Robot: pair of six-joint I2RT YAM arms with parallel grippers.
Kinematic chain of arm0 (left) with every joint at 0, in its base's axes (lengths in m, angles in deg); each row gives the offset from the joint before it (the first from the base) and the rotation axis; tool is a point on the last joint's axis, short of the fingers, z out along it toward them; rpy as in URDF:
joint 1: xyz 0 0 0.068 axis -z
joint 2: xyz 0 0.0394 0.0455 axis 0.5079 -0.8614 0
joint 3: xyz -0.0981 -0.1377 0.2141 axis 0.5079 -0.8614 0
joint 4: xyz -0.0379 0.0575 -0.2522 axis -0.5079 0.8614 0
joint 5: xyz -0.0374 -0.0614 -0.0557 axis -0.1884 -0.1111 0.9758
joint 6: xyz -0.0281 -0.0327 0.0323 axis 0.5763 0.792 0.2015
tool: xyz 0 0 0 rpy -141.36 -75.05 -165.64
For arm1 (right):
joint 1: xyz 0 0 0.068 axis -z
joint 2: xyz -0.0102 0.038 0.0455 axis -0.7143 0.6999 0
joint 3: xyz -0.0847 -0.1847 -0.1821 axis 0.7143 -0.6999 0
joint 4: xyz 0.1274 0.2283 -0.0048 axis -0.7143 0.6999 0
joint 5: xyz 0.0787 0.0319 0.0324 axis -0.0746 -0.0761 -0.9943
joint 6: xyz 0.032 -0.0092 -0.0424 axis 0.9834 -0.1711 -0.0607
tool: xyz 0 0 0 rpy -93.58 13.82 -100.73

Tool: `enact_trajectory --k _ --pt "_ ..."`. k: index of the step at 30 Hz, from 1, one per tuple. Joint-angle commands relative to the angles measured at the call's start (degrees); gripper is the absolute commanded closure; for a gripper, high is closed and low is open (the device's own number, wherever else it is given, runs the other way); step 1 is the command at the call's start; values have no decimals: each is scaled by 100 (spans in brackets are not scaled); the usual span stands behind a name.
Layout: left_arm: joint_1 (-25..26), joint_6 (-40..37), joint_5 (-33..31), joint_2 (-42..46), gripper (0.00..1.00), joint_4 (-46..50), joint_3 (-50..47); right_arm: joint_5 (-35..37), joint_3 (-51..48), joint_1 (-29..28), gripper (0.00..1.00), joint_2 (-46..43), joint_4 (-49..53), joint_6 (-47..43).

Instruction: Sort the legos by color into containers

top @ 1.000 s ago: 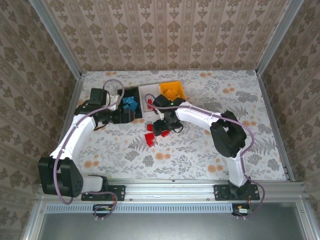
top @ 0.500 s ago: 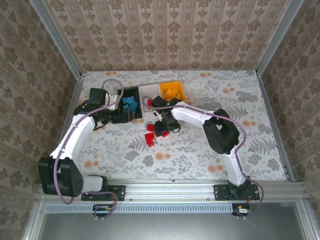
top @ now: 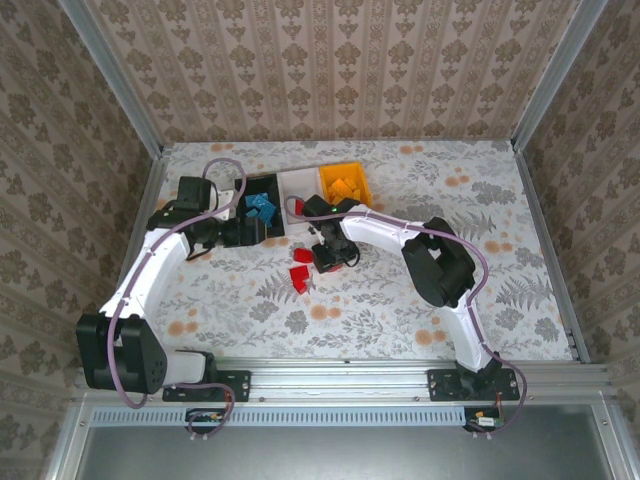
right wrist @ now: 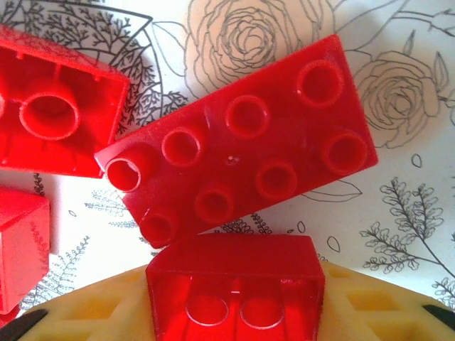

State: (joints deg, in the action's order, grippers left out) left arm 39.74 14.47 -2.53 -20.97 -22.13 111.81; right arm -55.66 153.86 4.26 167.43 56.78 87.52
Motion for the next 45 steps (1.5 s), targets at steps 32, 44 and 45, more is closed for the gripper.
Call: enact_trajectory --k 32,44,45 --pt "24 -9 272 -288 0 -96 -145 -457 5566 696 55 2298 1060 -380" --pt "24 -51 332 -369 0 -74 -125 -564 5484 696 19 2205 838 -349" --pt "28 -59 341 -368 0 -72 -124 -571 5454 693 19 2154 822 -348"
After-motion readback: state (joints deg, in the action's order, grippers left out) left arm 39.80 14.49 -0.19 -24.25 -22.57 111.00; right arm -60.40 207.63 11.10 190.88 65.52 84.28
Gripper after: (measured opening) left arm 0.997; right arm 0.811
